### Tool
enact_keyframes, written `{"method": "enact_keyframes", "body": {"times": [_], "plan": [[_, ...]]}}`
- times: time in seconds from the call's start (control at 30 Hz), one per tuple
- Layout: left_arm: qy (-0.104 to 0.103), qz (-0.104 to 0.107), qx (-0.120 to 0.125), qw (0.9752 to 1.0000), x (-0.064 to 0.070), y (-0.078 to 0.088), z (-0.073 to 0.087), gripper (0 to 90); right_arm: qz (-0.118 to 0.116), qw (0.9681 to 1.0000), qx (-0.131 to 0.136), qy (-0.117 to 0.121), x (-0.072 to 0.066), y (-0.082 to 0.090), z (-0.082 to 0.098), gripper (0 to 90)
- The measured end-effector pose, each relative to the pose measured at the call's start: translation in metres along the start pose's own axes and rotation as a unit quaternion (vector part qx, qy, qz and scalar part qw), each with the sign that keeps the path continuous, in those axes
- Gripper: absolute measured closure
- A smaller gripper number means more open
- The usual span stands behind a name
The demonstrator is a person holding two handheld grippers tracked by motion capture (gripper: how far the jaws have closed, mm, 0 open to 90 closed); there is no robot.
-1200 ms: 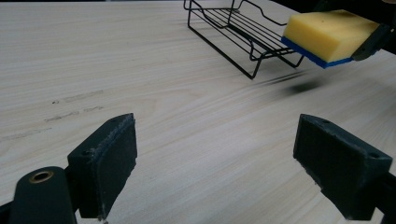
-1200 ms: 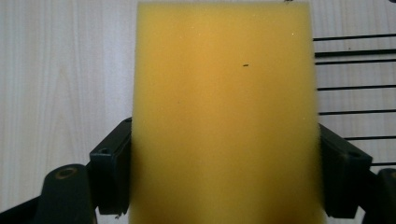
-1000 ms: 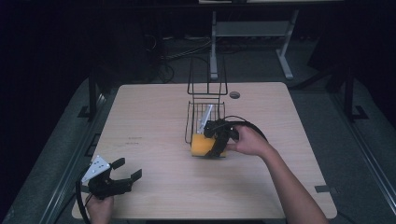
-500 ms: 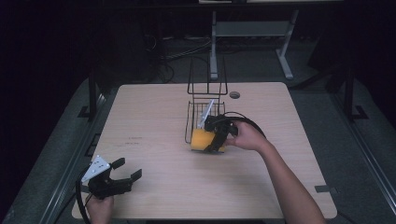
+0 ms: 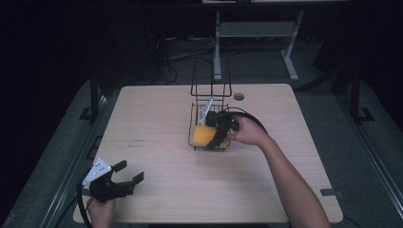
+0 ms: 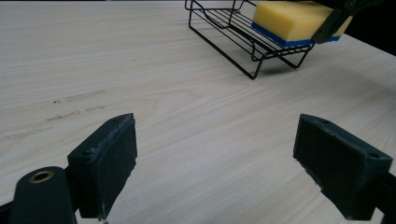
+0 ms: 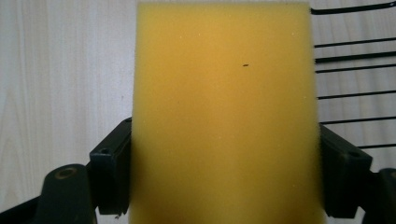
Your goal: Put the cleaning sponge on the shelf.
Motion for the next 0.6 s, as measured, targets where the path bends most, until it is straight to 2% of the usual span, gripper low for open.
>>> {"method": "enact_keyframes", "body": {"times": [0.1, 0.27, 0.4, 0.57, 0.6], "plan": [[-0.004, 0.001, -0.001, 1.0000, 0.000, 0.000, 0.000, 12.8, -0.008, 0.9999, 0.011, -0.009, 0.006, 0.000, -0.002, 21.4], [-0.002, 0.000, 0.002, 1.0000, 0.000, 0.000, 0.000, 12.8, 0.004, 0.9999, -0.007, -0.010, 0.017, -0.001, -0.002, 21.4], [-0.003, 0.001, 0.000, 1.0000, 0.000, 0.000, 0.000, 12.8, -0.003, 0.9997, 0.008, -0.021, 0.026, -0.005, -0.001, 21.5], [-0.002, 0.002, -0.001, 1.0000, 0.001, -0.001, 0.000, 12.8, -0.002, 0.9995, -0.002, -0.031, 0.035, -0.012, 0.004, 21.4], [-0.002, 0.003, -0.002, 1.0000, 0.001, -0.001, 0.000, 12.8, -0.005, 0.9995, 0.003, -0.031, 0.036, -0.013, 0.004, 21.4]]}}
Point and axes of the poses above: each handheld gripper's, and its own axes: y roughly backward along the jaws, z roughly out of its underside, x roughly to its right, the point moved 6 cm from there along -y, roughly forward along the jaws, and after that the axes turned 1 degree about -z, right-handed, at the moved point
